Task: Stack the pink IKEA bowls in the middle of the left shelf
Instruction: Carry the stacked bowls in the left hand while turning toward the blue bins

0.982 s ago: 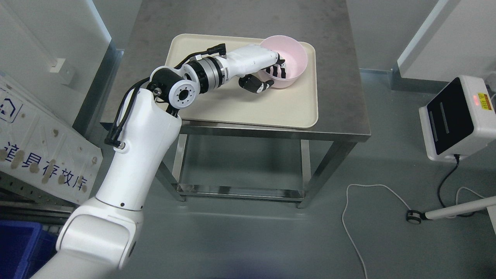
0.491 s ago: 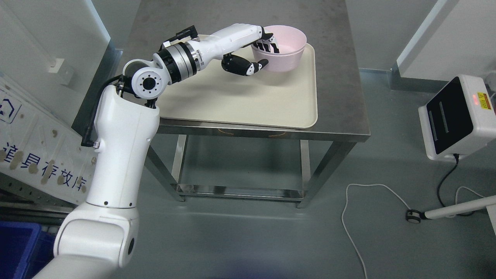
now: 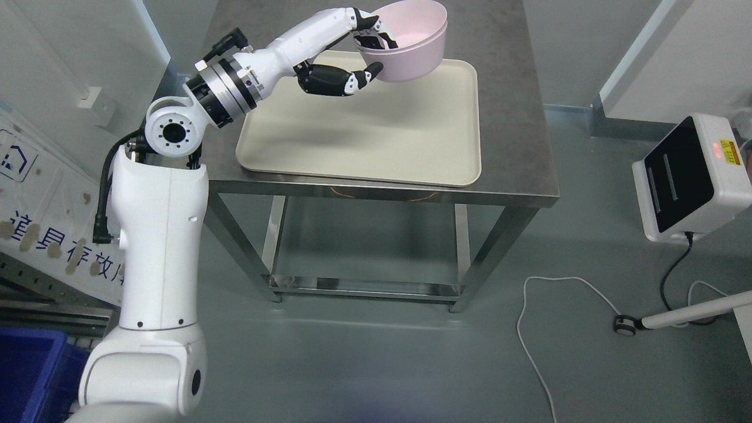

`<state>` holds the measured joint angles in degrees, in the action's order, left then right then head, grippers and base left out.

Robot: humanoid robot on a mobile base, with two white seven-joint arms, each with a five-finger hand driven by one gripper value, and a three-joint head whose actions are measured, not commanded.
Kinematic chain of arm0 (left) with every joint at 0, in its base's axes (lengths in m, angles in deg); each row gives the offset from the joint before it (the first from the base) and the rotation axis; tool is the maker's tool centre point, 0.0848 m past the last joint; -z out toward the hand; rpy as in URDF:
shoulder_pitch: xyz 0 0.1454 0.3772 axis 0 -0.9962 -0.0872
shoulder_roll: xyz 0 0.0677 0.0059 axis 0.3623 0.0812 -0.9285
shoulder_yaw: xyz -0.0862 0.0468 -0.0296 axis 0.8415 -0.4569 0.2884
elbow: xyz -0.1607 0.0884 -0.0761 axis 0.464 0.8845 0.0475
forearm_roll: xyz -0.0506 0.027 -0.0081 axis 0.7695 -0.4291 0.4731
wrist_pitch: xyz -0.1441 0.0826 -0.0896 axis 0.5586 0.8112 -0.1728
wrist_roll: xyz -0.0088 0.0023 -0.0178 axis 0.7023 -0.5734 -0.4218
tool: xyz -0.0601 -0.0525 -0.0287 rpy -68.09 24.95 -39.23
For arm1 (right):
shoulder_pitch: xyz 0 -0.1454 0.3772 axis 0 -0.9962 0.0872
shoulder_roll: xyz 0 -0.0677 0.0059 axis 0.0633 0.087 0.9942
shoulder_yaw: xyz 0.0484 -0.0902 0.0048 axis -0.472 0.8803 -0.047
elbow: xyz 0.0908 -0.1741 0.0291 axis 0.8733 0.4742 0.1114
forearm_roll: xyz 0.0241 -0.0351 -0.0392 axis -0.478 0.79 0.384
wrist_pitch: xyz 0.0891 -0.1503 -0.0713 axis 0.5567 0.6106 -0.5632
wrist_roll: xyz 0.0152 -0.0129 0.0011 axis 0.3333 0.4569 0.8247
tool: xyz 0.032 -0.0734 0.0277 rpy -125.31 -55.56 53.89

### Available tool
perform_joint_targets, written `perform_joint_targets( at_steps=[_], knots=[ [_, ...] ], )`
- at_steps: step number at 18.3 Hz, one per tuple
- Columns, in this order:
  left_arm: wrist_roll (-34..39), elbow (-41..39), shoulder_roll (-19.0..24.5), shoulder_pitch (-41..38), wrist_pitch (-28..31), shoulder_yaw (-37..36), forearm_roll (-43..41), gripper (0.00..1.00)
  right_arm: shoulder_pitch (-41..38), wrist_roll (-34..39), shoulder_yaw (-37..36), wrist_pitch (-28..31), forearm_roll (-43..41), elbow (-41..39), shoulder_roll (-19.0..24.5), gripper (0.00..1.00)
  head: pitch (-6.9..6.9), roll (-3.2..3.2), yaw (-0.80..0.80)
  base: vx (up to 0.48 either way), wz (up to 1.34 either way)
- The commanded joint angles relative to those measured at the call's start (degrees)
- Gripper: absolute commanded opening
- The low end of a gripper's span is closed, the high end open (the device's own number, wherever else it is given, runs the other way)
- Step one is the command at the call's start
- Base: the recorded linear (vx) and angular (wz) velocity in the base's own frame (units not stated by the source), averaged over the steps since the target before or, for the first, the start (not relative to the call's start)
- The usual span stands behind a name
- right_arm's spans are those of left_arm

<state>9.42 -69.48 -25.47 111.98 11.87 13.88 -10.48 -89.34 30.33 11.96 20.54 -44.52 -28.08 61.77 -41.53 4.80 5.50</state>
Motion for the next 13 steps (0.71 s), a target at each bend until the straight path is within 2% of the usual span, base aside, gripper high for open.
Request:
perform_joint_targets(
  at_steps=[1, 7, 13],
  knots=[
    [0.0, -5.0, 1.0, -1.0, 0.0, 6.0, 1.7, 0.02, 0.0, 0.0, -0.5, 0.0, 0.4, 0.0, -1.0, 1.00, 0.00, 0.00, 0.00, -0.133, -0.01],
    [0.1, -5.4, 1.0, -0.9, 0.0, 6.4, 1.7, 0.02, 0.0, 0.0, -0.5, 0.0, 0.4, 0.0, -1.0, 1.00, 0.00, 0.00, 0.00, -0.247, -0.09],
    [0.3, -5.4, 1.0, -1.4, 0.0, 6.2, 1.6, 0.02, 0.0, 0.0, -0.5, 0.0, 0.4, 0.0, -1.0, 1.00, 0.00, 0.00, 0.00, -0.421, 0.02]
  ],
)
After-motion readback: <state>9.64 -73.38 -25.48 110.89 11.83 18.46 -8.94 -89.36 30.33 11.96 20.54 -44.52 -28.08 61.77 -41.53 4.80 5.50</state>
